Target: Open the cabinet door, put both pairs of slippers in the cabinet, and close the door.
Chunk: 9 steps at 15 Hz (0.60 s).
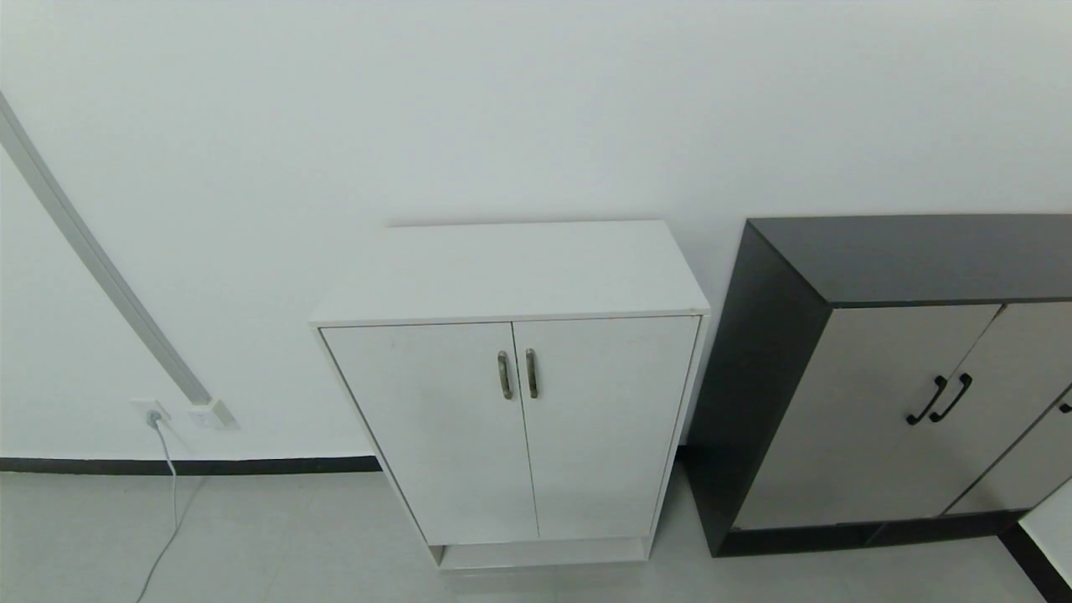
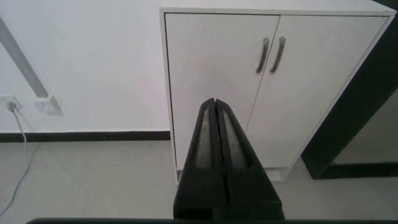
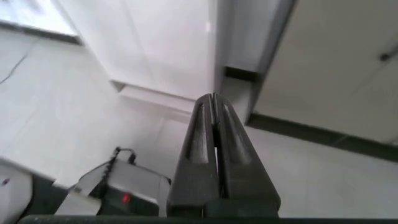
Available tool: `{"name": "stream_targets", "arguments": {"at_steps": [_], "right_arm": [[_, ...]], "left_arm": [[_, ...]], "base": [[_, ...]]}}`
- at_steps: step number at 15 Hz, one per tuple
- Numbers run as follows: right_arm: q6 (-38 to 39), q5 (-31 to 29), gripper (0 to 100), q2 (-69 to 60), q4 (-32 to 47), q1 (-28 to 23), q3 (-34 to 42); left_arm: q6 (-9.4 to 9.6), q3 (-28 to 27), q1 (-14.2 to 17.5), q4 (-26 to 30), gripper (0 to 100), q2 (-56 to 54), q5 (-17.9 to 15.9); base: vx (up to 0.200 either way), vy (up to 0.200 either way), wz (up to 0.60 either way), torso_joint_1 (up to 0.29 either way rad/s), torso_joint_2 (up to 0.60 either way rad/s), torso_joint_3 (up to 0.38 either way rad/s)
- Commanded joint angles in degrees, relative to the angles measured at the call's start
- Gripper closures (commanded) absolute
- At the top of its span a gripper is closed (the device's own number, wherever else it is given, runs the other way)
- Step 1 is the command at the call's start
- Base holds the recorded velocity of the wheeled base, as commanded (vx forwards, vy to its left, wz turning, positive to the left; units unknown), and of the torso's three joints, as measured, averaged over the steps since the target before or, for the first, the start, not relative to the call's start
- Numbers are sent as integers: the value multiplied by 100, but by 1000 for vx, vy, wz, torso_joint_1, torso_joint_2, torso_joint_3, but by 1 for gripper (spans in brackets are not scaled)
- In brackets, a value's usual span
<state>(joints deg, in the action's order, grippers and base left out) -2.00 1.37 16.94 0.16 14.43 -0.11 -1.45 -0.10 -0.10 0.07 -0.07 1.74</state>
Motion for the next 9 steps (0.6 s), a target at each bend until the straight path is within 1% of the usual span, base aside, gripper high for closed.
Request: {"name": "stream_targets", "arguments": {"at_steps": [1, 4, 7, 9], "right_arm": [[-2, 4, 100, -288, 2, -784, 2], [7, 4, 100, -1018, 2, -1355, 11], [24, 4, 100, -1686, 2, -1461, 11], [253, -22, 100, -1694, -25, -1461, 11]], "left_arm": [[-4, 1, 1, 1, 100, 7, 1], [-4, 1, 1, 1, 100, 7, 1], [-4, 1, 1, 1, 100, 7, -7], [-4, 1, 1, 1, 100, 7, 1]], "base": [[0, 0, 0, 0, 0, 0], [0, 0, 0, 0, 0, 0], [0, 0, 0, 0, 0, 0], [0, 0, 0, 0, 0, 0]]}}
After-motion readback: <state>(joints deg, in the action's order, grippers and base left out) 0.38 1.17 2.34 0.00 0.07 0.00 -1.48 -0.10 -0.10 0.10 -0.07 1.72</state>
